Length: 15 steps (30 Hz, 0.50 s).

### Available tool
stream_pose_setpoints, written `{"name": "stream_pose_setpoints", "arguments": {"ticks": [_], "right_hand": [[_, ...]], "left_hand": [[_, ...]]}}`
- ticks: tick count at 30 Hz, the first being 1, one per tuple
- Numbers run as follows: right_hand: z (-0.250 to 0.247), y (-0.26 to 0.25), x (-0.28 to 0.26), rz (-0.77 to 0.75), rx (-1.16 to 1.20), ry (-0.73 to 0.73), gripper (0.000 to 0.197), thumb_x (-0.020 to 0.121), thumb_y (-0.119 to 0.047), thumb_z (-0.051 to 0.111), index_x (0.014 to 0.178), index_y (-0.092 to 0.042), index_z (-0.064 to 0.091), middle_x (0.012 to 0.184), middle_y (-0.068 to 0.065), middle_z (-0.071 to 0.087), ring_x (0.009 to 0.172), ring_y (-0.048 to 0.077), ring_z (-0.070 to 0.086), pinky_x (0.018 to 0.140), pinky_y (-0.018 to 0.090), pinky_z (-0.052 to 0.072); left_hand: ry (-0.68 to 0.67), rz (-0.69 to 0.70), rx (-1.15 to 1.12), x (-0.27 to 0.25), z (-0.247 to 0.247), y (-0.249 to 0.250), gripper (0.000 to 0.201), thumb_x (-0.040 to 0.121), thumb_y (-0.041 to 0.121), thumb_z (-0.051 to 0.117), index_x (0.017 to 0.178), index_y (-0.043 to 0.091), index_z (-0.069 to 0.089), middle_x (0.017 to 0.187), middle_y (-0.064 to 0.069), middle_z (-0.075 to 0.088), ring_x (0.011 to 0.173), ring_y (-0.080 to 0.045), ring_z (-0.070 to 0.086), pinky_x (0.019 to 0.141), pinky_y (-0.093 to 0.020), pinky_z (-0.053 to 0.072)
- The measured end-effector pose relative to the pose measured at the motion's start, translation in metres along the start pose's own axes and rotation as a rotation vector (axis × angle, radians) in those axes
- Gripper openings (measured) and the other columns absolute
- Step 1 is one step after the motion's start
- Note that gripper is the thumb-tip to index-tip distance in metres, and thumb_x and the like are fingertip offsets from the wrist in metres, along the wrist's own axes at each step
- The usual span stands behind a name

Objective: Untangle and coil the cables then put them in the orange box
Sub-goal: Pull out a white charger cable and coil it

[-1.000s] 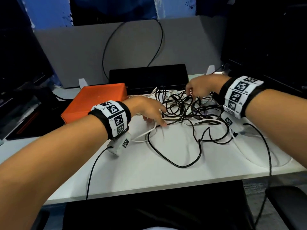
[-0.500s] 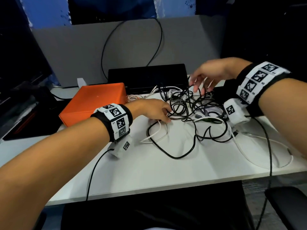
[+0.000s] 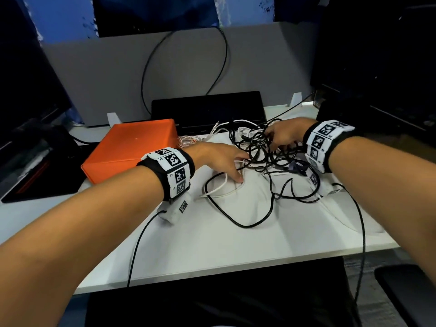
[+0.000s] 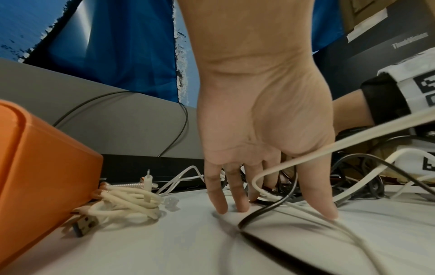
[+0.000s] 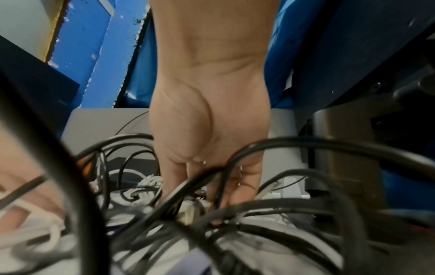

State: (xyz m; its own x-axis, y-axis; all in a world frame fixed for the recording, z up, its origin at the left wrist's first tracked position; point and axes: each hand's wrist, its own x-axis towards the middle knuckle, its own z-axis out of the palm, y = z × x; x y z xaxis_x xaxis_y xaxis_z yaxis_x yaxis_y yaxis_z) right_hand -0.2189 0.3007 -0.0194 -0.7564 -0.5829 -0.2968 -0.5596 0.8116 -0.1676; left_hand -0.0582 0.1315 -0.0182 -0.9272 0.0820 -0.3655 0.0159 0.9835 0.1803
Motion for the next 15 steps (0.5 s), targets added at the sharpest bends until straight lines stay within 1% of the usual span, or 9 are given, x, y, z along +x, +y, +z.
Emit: {"name": "stream_pose_setpoints", "arguments": {"ticks": [1, 2, 5, 8, 9, 11, 13, 14, 15], "right_hand": [[0.004, -0.003, 0.001, -0.002, -0.015, 0.029, 0.048, 0.091, -0.016, 0.072, 0.136, -0.016, 0.058, 0.093, 0.007, 0.070, 0.071, 0.026, 0.066, 0.058, 0.029, 0.051], [0.007, -0.003, 0.004, -0.012, -0.032, 0.102, 0.045, 0.090, -0.016, 0.073, 0.134, -0.014, 0.061, 0.098, 0.008, 0.070, 0.074, 0.026, 0.064, 0.061, 0.028, 0.048], [0.014, -0.002, 0.013, -0.026, -0.059, 0.287, 0.028, 0.086, -0.018, 0.076, 0.112, -0.010, 0.074, 0.111, 0.014, 0.073, 0.097, 0.031, 0.066, 0.081, 0.031, 0.052], [0.007, -0.001, 0.009, 0.001, -0.058, 0.255, 0.028, 0.082, -0.016, 0.078, 0.109, -0.008, 0.076, 0.106, 0.014, 0.074, 0.098, 0.032, 0.068, 0.084, 0.036, 0.057], [0.000, -0.001, 0.007, -0.004, -0.066, 0.274, 0.027, 0.082, -0.015, 0.077, 0.108, -0.009, 0.076, 0.106, 0.013, 0.074, 0.099, 0.032, 0.068, 0.086, 0.037, 0.058], [-0.021, -0.001, 0.002, -0.018, -0.035, 0.406, 0.021, 0.084, -0.011, 0.067, 0.103, -0.017, 0.076, 0.109, 0.011, 0.074, 0.103, 0.033, 0.068, 0.091, 0.040, 0.057], [-0.041, -0.001, -0.003, -0.020, -0.051, 0.498, 0.020, 0.086, -0.010, 0.061, 0.096, -0.020, 0.075, 0.108, 0.009, 0.074, 0.104, 0.034, 0.067, 0.092, 0.040, 0.056], [-0.049, -0.002, -0.005, -0.018, -0.087, 0.456, 0.019, 0.087, -0.010, 0.063, 0.099, -0.015, 0.076, 0.106, 0.009, 0.074, 0.101, 0.034, 0.068, 0.089, 0.040, 0.057], [-0.053, -0.004, -0.008, -0.001, -0.100, 0.336, 0.018, 0.087, -0.011, 0.066, 0.103, -0.011, 0.076, 0.100, 0.009, 0.075, 0.096, 0.033, 0.069, 0.085, 0.039, 0.057]], "left_hand": [[0.003, 0.002, 0.005, 0.000, 0.001, 0.000, 0.086, 0.091, 0.042, 0.075, 0.161, 0.026, 0.028, 0.163, 0.004, 0.034, 0.148, -0.018, 0.035, 0.108, -0.023, 0.029], [0.006, 0.004, 0.008, 0.001, 0.002, 0.001, 0.085, 0.091, 0.041, 0.075, 0.161, 0.026, 0.028, 0.163, 0.004, 0.035, 0.147, -0.019, 0.035, 0.107, -0.022, 0.030], [0.003, 0.006, 0.017, 0.004, 0.003, 0.002, 0.085, 0.091, 0.041, 0.075, 0.160, 0.027, 0.028, 0.163, 0.003, 0.036, 0.146, -0.020, 0.037, 0.107, -0.024, 0.031], [0.000, 0.005, 0.044, 0.006, 0.003, 0.001, 0.084, 0.091, 0.043, 0.073, 0.160, 0.027, 0.028, 0.162, 0.003, 0.037, 0.145, -0.021, 0.038, 0.111, -0.028, 0.033], [0.000, 0.001, 0.050, 0.007, 0.004, 0.001, 0.085, 0.091, 0.044, 0.073, 0.161, 0.027, 0.026, 0.163, 0.003, 0.036, 0.146, -0.021, 0.037, 0.114, -0.030, 0.033], [0.000, -0.016, 0.046, 0.009, 0.003, -0.001, 0.089, 0.091, 0.049, 0.071, 0.162, 0.027, 0.022, 0.165, 0.003, 0.033, 0.148, -0.022, 0.035, 0.118, -0.034, 0.031], [-0.002, -0.027, 0.008, 0.010, 0.001, 0.000, 0.089, 0.091, 0.054, 0.069, 0.162, 0.028, 0.021, 0.165, 0.003, 0.032, 0.149, -0.022, 0.034, 0.119, -0.034, 0.029], [-0.002, -0.030, -0.015, 0.010, 0.000, -0.001, 0.087, 0.091, 0.056, 0.068, 0.161, 0.028, 0.024, 0.164, 0.003, 0.034, 0.148, -0.021, 0.035, 0.117, -0.033, 0.030], [-0.001, -0.032, -0.029, 0.011, 0.000, 0.000, 0.084, 0.091, 0.058, 0.066, 0.160, 0.029, 0.028, 0.162, 0.003, 0.038, 0.146, -0.021, 0.038, 0.115, -0.032, 0.031]]}}
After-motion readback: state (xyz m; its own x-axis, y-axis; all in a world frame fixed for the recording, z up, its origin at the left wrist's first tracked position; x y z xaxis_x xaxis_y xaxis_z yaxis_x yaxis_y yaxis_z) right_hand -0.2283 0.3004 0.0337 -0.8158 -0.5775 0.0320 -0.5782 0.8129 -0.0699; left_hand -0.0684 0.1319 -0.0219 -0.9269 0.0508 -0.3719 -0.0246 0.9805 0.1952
